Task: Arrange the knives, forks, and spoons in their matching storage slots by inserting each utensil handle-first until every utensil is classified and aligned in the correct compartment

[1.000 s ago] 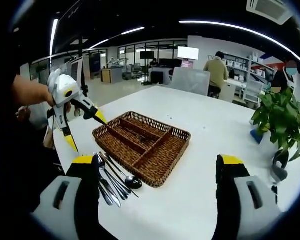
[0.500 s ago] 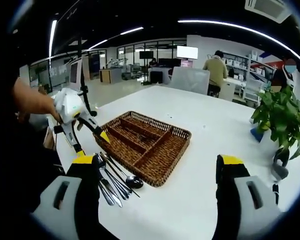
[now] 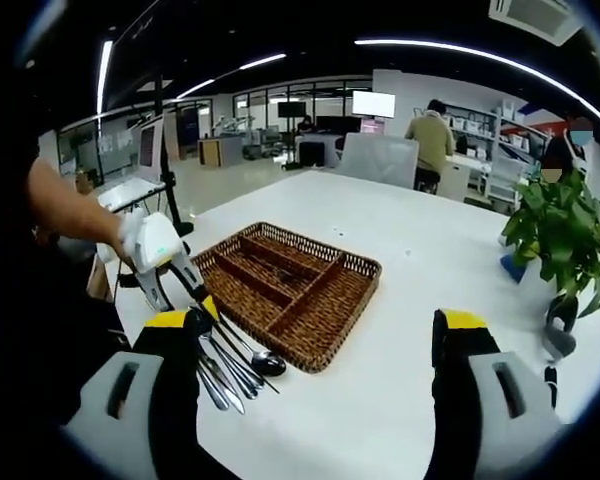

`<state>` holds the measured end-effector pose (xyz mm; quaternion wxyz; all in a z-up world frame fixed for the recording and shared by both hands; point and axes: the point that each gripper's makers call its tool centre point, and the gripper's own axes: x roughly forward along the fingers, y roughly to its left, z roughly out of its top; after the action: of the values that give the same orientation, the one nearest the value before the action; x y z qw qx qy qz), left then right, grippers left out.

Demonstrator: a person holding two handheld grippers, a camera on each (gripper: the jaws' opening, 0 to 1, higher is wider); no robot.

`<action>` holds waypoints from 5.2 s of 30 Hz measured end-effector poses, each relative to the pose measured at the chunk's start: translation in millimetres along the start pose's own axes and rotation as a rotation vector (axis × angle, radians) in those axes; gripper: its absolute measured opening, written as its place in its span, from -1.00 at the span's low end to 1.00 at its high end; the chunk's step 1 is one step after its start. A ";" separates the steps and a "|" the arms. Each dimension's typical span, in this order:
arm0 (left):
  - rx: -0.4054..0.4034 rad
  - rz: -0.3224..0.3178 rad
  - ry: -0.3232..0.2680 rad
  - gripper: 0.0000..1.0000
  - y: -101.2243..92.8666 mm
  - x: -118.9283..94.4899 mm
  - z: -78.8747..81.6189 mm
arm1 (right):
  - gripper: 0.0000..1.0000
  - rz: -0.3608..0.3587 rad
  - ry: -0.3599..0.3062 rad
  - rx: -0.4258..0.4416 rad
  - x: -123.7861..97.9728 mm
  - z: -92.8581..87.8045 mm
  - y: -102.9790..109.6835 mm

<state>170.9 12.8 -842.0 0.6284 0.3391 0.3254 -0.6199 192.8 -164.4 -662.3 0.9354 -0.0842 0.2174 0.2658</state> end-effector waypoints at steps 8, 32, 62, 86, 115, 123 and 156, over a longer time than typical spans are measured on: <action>-0.002 -0.021 0.034 -0.56 -1.4 14.1 -11.1 | 1.00 -0.006 0.010 -0.005 -4.3 -3.3 -0.9; 0.095 -0.060 0.043 -0.93 -3.9 19.9 -8.3 | 1.00 -0.024 0.021 -0.003 -13.5 -7.6 -3.2; 0.192 -0.076 0.105 -0.92 -11.2 19.1 -10.4 | 1.00 -0.029 0.014 -0.001 -13.5 -7.0 1.7; 0.189 -0.041 0.096 -0.95 -5.5 20.3 -9.6 | 1.00 -0.036 0.015 0.008 -12.8 -8.1 -0.8; 0.149 0.030 0.028 -0.98 2.0 -18.0 5.7 | 1.00 -0.007 0.029 -0.021 -6.7 -3.2 5.2; 0.106 0.049 0.020 -0.98 4.7 -37.0 0.6 | 1.00 0.005 0.027 -0.027 -3.5 -0.1 9.3; 0.118 0.116 -0.022 -0.98 32.3 -115.3 21.5 | 1.00 -0.004 0.046 -0.021 6.4 1.7 6.0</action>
<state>200.6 59.4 -733.7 0.6457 0.3869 0.2613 -0.6043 195.1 -155.9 -663.9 0.9297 -0.1007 0.2358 0.2643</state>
